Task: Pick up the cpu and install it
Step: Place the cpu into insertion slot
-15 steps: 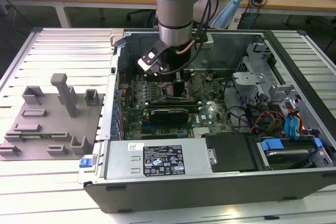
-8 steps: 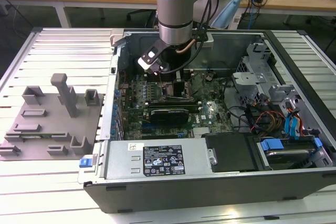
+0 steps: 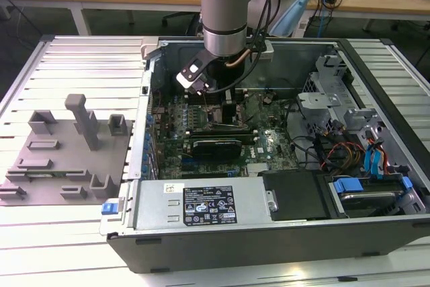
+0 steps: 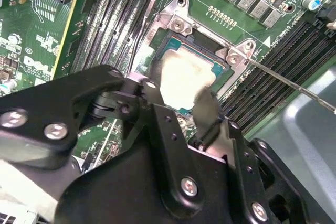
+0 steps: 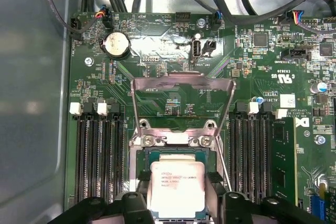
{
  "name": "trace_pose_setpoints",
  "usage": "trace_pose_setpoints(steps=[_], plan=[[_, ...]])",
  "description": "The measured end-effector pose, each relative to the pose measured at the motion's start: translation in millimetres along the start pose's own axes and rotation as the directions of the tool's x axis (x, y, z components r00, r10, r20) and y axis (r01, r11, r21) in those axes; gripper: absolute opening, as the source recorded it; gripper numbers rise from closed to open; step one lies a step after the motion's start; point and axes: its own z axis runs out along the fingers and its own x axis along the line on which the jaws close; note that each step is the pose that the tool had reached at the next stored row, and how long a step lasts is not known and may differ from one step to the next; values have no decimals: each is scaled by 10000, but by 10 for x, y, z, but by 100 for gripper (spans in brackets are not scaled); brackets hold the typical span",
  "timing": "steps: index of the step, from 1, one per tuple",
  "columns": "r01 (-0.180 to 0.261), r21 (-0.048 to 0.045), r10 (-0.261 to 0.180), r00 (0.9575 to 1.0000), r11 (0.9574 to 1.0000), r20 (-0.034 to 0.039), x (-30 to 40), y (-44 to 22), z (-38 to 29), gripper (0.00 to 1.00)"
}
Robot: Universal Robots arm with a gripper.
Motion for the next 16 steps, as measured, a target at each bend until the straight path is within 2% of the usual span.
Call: trace_pose_setpoints(steps=[1, 2, 3, 5, 6, 7, 12, 14, 16], plan=[[0, 0, 0, 10000, 10000, 1, 0, 0, 0, 51], [1, 0, -1, 10000, 10000, 1, 0, 0, 0, 38], [0, 0, 0, 10000, 10000, 1, 0, 0, 0, 38], [0, 0, 0, 10000, 10000, 3, 0, 0, 0, 27], [0, 0, 0, 10000, 10000, 3, 0, 0, 0, 14], [1, 0, -1, 10000, 10000, 4, 0, 0, 0, 11], [3, 0, -3, 10000, 10000, 6, 0, 0, 0, 11], [304, -8, -304, 9995, 9995, -24, 1, -1, 5, 11], [454, -6, -454, 9990, 9990, -18, 0, -1, 11, 11]])
